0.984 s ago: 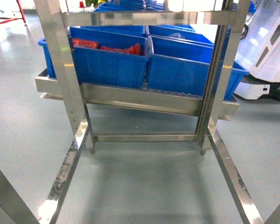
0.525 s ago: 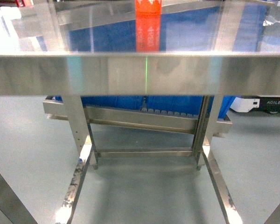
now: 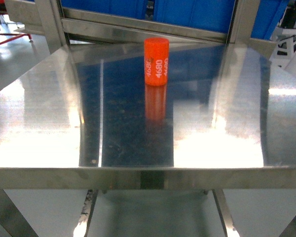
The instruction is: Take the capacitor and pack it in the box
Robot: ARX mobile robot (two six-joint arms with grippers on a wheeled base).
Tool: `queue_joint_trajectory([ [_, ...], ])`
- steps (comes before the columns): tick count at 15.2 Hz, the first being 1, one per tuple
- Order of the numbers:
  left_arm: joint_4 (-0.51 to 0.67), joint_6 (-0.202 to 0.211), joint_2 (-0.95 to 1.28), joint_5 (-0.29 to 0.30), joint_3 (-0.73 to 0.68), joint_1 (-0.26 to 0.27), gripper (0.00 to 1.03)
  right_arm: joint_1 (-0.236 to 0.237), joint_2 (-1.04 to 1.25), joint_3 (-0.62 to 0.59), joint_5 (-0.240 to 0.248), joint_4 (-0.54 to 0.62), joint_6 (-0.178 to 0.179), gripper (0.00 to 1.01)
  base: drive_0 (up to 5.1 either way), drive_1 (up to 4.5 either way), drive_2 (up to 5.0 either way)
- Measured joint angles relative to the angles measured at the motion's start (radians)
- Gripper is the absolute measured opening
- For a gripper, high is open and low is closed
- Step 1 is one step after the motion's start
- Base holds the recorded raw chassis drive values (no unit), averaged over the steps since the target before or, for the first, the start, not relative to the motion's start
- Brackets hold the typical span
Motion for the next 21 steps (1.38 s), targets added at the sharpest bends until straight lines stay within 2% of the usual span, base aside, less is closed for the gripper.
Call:
queue_joint_trajectory([
  [19,0.0,0.0,0.0,0.0,0.0,0.0,0.98,0.0,0.0,0.0,0.0,0.0,0.0,0.98,0.0,0.0,0.0],
  [20,-0.005,-0.006,0.002,-0.005,0.0,-0.002,0.98,0.0,0.0,0.0,0.0,0.0,0.0,0.98,0.0,0.0,0.0],
  [21,0.098,-0.062,0.09,-0.098,0.0,-0.055,0.98,0.0,0.0,0.0,0.001,0.0,0.0,0.98,0.0,0.0,0.0],
])
